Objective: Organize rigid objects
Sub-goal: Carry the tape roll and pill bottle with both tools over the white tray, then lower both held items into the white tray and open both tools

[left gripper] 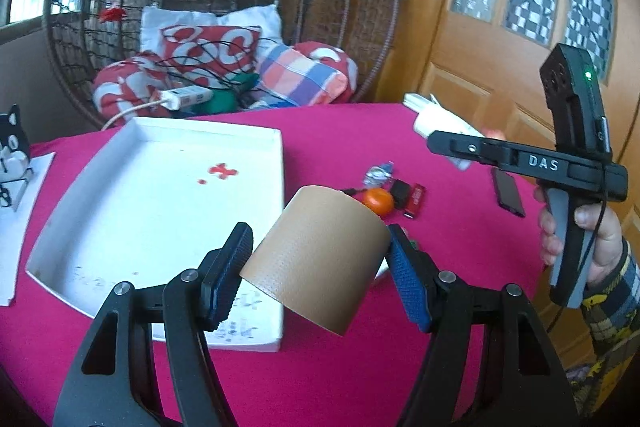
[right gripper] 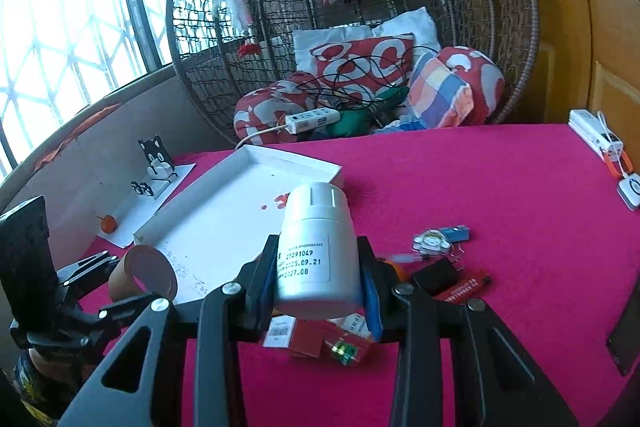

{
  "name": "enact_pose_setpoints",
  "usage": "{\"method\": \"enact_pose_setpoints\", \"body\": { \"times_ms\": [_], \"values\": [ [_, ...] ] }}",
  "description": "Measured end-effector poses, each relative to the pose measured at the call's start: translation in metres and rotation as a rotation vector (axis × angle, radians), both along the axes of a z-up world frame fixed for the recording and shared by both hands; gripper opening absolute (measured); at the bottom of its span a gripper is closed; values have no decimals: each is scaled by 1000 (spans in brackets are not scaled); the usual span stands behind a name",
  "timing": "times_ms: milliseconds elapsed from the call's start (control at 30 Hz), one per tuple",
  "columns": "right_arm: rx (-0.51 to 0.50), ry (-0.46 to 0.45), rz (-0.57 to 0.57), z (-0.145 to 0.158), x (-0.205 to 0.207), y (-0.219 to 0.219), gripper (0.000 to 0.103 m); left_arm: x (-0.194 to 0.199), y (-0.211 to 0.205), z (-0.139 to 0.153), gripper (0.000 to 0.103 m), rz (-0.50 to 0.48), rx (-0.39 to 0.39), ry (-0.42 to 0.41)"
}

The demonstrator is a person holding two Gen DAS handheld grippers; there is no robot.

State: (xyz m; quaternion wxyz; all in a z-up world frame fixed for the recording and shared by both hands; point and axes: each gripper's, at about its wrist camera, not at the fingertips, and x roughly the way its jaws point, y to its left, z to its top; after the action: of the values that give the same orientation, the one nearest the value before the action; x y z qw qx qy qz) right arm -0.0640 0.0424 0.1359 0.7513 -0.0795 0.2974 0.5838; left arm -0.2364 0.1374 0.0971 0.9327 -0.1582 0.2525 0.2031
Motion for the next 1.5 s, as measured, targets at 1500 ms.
{"method": "enact_pose_setpoints", "body": {
  "times_ms": [1500],
  "values": [
    [-295,30,87,-65,-38,213,36,5,172,-52,68,418,-125,170]
  ]
}}
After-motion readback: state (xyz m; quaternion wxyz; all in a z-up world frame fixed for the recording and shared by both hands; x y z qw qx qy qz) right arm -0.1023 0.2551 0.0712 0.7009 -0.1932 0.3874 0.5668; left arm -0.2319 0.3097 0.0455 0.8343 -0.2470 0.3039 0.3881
